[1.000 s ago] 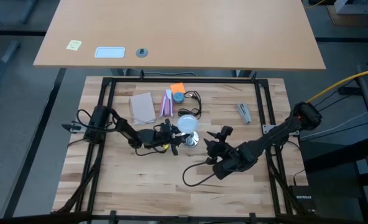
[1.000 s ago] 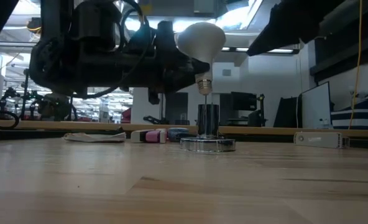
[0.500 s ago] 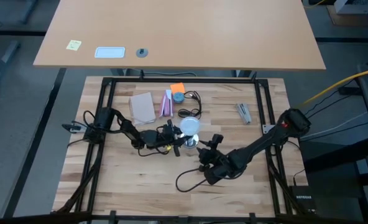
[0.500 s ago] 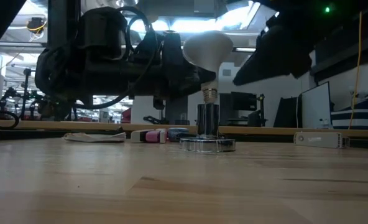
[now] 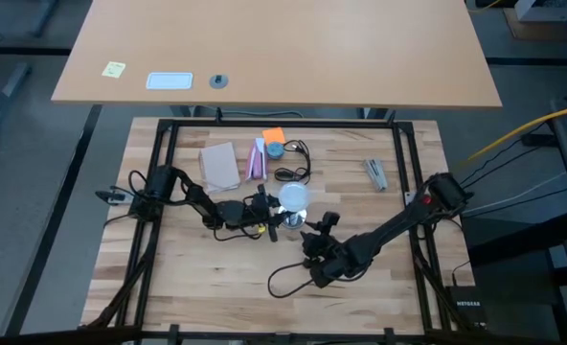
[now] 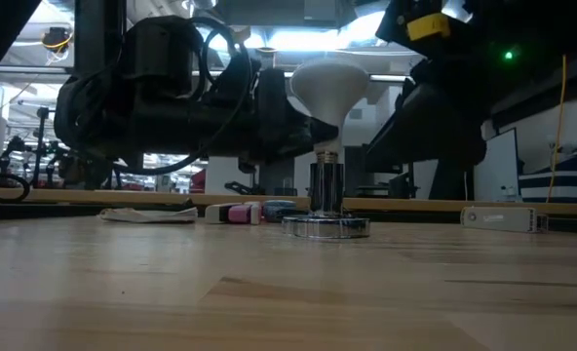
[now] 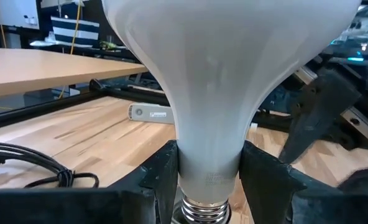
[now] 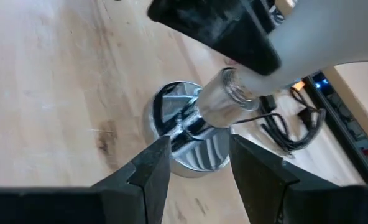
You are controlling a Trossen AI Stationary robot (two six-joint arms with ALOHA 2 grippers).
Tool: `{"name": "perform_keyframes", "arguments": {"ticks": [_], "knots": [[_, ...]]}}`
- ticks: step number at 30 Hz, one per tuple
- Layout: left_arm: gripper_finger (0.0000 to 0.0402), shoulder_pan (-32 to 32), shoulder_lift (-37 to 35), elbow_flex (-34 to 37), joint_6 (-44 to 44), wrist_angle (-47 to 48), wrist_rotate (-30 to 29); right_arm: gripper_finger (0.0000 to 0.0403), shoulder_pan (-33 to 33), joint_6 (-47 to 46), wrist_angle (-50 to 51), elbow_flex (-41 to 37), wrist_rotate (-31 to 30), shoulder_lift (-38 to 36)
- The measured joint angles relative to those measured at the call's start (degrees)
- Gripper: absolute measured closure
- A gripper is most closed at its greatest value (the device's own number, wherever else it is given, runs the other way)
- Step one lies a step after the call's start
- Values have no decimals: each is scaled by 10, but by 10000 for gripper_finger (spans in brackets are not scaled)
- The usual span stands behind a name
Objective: Screw lightbulb
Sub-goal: Insert the lightbulb into the lamp
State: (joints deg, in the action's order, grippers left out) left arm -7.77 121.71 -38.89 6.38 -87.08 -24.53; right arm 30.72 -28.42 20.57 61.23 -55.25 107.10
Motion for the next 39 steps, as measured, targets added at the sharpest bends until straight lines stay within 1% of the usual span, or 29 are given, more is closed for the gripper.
{"name": "perform_keyframes", "arguments": {"ticks": [6,10,13,16,19,22,29,31,35,39], "knots": [[259,0,0,0,-25,0,0,236,0,0,-36,0,10,19],[259,0,0,1,-38,0,0,236,0,0,-39,0,9,19],[259,1,1,1,-38,-1,0,236,-3,0,-41,0,8,19],[259,3,19,1,-31,-11,1,236,-8,1,-40,0,12,19],[259,3,41,0,-8,-37,1,236,-12,2,-41,0,13,19],[259,3,43,0,0,-36,0,236,-16,2,-40,0,17,19],[259,3,40,0,-15,-33,2,236,-24,4,-43,0,25,20],[259,3,40,0,-18,-32,2,236,-28,4,-49,0,26,27],[259,3,41,0,-18,-31,2,236,-32,4,-84,0,62,60],[259,2,41,0,-17,-30,2,236,-31,16,-117,0,65,91]]}}
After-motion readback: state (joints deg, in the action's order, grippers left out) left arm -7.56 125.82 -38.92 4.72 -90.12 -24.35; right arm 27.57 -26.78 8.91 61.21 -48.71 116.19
